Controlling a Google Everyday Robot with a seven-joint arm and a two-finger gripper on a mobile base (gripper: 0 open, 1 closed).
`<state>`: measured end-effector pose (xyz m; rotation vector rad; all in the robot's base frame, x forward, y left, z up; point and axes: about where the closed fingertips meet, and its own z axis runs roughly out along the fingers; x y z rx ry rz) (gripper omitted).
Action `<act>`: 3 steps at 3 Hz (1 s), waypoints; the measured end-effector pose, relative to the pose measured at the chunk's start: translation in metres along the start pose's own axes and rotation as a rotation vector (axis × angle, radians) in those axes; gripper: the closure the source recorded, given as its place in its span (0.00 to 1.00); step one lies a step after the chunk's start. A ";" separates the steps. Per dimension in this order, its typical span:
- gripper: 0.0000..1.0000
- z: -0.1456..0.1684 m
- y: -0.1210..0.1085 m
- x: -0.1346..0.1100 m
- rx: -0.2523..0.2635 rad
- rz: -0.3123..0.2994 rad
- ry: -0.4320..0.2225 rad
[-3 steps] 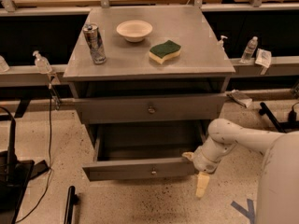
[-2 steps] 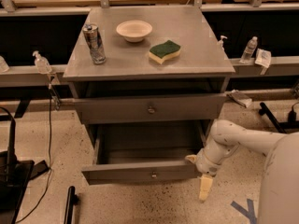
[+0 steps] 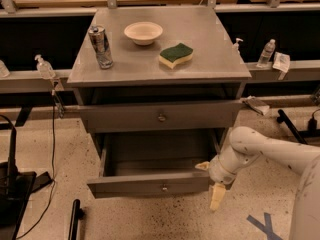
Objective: Open middle drawer
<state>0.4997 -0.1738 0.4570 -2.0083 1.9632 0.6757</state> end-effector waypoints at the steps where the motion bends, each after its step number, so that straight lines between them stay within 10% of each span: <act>1: 0.00 0.007 -0.031 -0.014 0.052 -0.055 0.002; 3: 0.00 0.044 -0.054 -0.001 0.048 -0.044 0.040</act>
Offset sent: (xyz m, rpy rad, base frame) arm 0.0632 0.0329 -0.0447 -0.0597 -0.0976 0.0394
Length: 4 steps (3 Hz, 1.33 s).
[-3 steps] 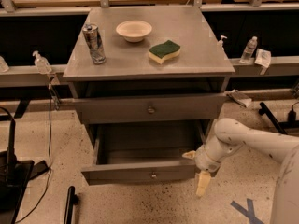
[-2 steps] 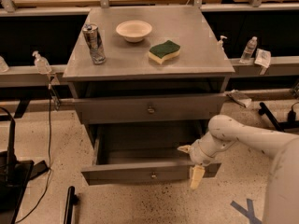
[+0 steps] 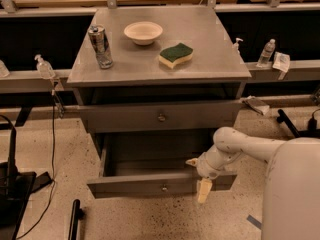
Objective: Open middle drawer
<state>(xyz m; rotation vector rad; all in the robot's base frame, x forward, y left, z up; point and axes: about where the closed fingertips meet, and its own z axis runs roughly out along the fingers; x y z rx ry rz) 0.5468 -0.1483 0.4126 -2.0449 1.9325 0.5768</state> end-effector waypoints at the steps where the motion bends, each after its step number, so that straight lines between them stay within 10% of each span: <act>1: 0.00 0.012 0.009 0.001 -0.025 0.003 -0.013; 4: 0.00 0.010 0.080 -0.015 -0.139 0.002 0.004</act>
Offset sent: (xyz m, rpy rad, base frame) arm -0.0494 0.0143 0.0070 0.0179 0.0276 0.0503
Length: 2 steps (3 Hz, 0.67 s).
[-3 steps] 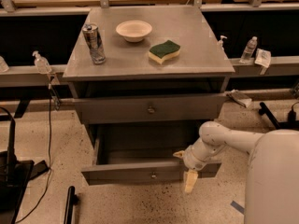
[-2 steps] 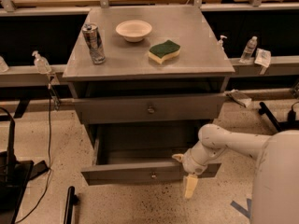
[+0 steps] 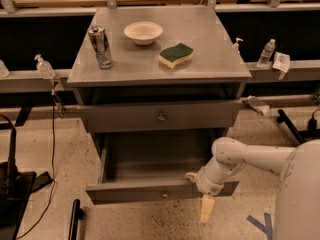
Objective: Open middle drawer
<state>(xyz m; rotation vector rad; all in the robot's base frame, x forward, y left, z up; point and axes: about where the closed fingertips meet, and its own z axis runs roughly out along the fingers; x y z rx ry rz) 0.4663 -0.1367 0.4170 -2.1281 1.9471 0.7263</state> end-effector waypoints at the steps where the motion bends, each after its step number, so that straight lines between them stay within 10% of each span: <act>1: 0.00 -0.004 0.012 0.003 -0.023 0.025 0.000; 2: 0.00 -0.012 0.013 -0.003 -0.020 0.022 -0.021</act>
Offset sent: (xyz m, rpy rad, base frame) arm -0.0066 -0.0052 0.0296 0.0386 0.0190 -0.0203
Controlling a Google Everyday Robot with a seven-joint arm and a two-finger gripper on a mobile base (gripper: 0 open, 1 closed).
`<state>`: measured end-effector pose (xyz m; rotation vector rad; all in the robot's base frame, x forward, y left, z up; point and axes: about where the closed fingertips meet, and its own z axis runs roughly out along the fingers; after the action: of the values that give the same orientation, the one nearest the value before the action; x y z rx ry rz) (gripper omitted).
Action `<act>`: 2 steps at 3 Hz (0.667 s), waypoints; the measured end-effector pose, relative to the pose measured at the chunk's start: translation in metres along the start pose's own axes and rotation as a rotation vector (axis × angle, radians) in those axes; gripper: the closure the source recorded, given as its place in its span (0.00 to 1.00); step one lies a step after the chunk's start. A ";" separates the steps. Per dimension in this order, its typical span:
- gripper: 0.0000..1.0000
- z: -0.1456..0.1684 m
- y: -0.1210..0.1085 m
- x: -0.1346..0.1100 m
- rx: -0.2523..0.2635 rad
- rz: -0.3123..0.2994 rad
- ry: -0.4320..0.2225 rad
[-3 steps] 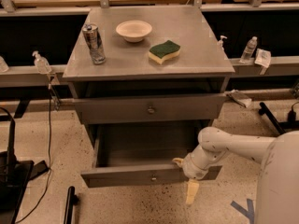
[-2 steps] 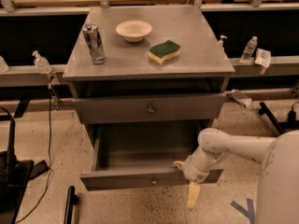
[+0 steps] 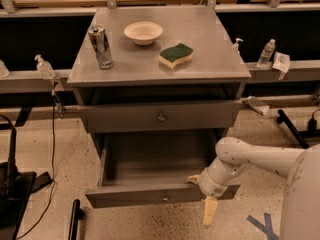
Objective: Open middle drawer
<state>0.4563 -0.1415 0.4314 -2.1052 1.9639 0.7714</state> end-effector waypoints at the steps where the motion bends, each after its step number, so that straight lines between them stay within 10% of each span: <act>1: 0.00 -0.014 -0.015 -0.012 0.050 -0.035 -0.026; 2: 0.00 -0.034 -0.045 -0.026 0.132 -0.084 -0.061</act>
Offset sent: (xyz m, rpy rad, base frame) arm 0.1022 0.0181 0.0585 0.1363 -0.2724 -0.0166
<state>0.5086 -0.1285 0.4625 -2.0483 1.8293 0.6635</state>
